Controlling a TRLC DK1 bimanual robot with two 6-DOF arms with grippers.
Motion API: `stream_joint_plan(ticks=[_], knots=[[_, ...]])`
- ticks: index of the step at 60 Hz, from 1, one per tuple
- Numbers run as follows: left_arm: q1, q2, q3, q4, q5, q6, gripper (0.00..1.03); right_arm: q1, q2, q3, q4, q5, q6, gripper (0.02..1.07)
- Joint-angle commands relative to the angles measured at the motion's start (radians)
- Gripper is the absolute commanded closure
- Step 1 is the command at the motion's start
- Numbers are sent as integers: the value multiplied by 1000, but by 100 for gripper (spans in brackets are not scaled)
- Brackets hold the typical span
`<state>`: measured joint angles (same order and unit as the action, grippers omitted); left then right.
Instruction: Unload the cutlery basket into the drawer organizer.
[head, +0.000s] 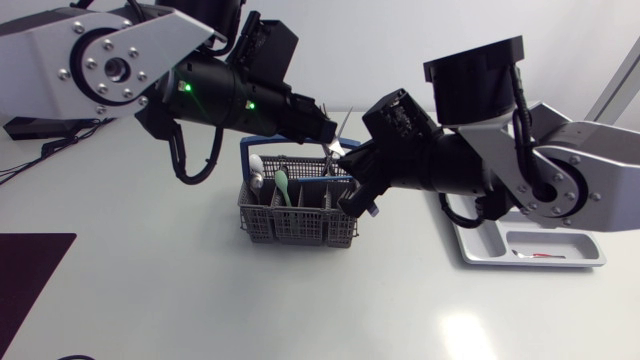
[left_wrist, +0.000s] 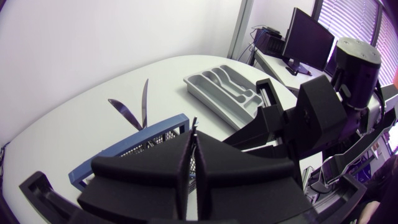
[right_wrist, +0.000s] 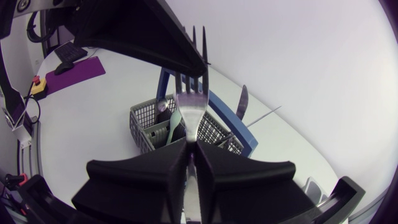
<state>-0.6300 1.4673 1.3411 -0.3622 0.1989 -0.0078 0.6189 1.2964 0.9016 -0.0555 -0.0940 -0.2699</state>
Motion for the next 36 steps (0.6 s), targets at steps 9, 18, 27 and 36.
stream_joint_plan(ticks=[9,18,27,36], knots=[[13,13,33,-3,17,-29,94,-8,17,-13,13,-9,-3,101],[16,10,47,3,27,-34,53,-7,17,-17,8,-13,-3,101],[24,-1,72,32,27,-35,20,-7,-6,-23,-20,-13,-3,101],[53,-4,112,51,25,-43,19,-25,-60,-38,-60,-12,-3,101]])
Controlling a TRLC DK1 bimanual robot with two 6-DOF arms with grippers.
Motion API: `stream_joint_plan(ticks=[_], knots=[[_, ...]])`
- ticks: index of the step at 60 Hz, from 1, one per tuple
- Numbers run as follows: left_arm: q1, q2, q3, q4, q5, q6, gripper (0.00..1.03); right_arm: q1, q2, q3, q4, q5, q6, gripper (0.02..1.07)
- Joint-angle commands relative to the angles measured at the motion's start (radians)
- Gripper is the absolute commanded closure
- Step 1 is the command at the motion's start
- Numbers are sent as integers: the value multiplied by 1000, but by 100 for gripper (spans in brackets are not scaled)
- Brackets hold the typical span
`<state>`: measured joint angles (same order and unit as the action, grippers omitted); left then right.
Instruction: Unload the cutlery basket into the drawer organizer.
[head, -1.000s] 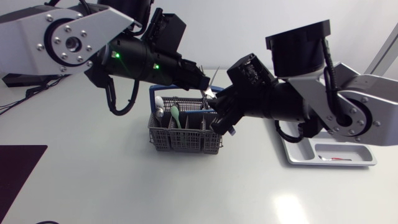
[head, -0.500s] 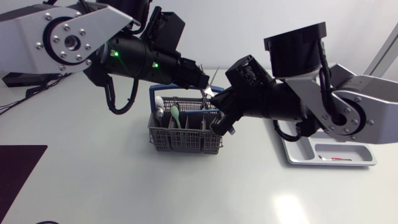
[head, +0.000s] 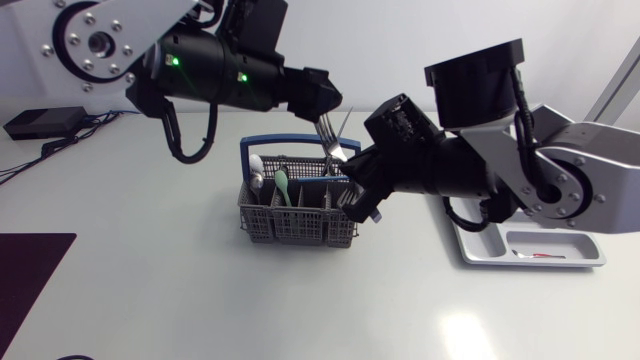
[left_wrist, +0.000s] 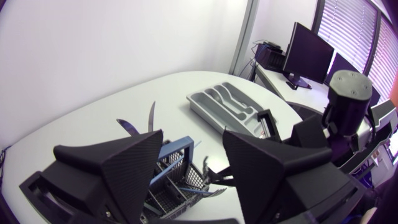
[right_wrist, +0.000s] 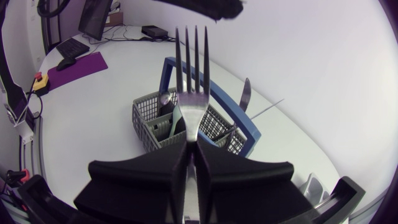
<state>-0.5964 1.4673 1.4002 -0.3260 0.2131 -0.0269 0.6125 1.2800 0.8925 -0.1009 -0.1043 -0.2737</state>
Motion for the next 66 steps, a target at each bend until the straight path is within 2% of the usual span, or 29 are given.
stream_joint_plan(ticks=[1,12,27,45,66], knots=[[24,-2,56,15,12,-24,19,-23,-51,-30,-17,-3,-1,101],[60,7,72,16,9,5,19,-135,-143,-58,-77,-37,-12,101],[24,42,5,19,-77,165,19,-497,-128,-20,-172,-163,-94,101],[-56,53,-92,36,-136,331,19,-797,136,109,-169,-227,-174,101],[-60,67,-142,36,-133,453,19,-971,495,401,-180,-230,-196,101]])
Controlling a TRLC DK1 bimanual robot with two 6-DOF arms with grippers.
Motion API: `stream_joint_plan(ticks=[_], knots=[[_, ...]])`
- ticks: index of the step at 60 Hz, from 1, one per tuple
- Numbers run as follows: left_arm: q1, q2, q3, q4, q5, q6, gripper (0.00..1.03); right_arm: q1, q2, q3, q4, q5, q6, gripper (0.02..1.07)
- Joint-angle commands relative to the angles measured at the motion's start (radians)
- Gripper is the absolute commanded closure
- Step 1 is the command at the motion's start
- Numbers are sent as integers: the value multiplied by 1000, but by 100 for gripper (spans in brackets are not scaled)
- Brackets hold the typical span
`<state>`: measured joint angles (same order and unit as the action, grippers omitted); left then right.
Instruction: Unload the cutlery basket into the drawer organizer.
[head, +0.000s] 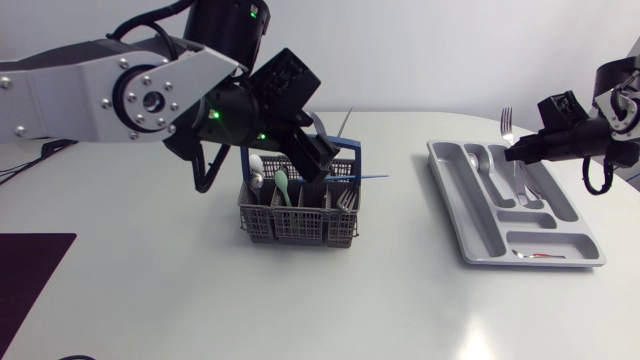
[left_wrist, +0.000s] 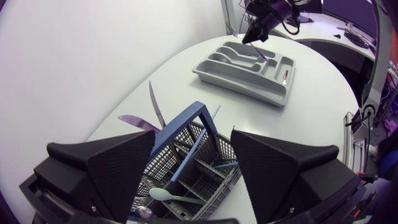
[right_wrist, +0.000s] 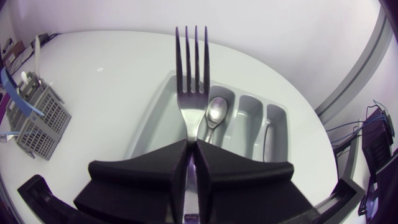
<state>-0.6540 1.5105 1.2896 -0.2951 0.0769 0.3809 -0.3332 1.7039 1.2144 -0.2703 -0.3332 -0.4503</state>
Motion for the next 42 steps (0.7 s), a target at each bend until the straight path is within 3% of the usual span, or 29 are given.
stream_joint_plan(ticks=[1,15,42], knots=[[-3,25,-36,5,6,52,19,-35,94,102,-18,0,-19,101],[7,36,-62,19,41,98,19,-67,313,347,-116,33,-14,101],[7,47,-87,33,67,104,19,-81,527,516,-164,103,47,101]])
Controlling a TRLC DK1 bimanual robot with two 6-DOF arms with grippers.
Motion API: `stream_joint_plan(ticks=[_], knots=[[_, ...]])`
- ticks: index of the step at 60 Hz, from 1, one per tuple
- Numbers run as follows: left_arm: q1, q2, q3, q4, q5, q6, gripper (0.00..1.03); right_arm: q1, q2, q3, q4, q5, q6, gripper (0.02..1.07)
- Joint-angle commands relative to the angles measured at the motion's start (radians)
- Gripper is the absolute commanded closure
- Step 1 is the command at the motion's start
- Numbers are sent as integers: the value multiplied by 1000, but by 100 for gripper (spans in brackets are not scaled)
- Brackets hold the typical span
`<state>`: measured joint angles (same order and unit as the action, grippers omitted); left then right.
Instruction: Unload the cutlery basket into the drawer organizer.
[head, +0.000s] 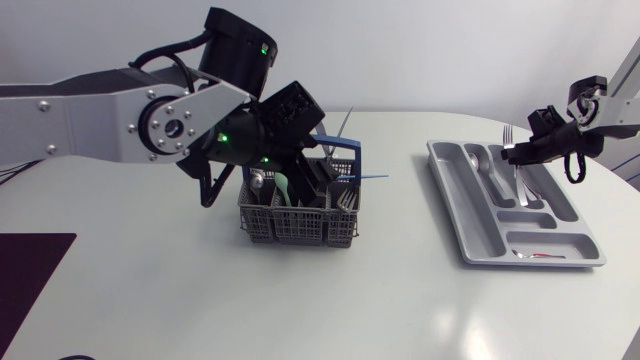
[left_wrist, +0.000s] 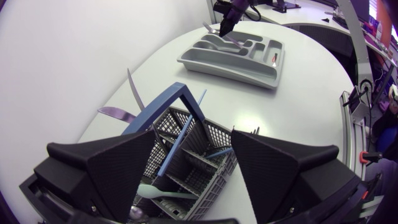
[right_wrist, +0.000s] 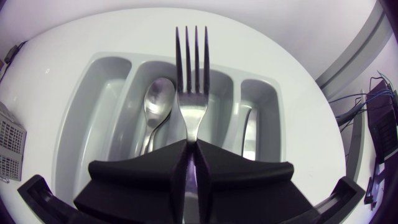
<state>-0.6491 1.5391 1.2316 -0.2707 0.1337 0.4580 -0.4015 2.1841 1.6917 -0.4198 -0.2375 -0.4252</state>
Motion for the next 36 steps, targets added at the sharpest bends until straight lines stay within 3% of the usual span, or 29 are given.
stream_joint_plan(ticks=[1,13,18,22,36], knots=[[0,18,-29,7,10,27,19,-13,52,43,-17,7,23,101],[2,3,-46,2,21,39,19,-22,108,79,-53,14,23,100],[0,-4,-55,1,24,41,19,-20,120,80,-54,17,23,93],[-3,-13,-66,1,35,42,19,-20,121,74,-56,20,23,76],[-21,-40,-110,16,52,93,19,-25,88,48,-57,23,23,35]])
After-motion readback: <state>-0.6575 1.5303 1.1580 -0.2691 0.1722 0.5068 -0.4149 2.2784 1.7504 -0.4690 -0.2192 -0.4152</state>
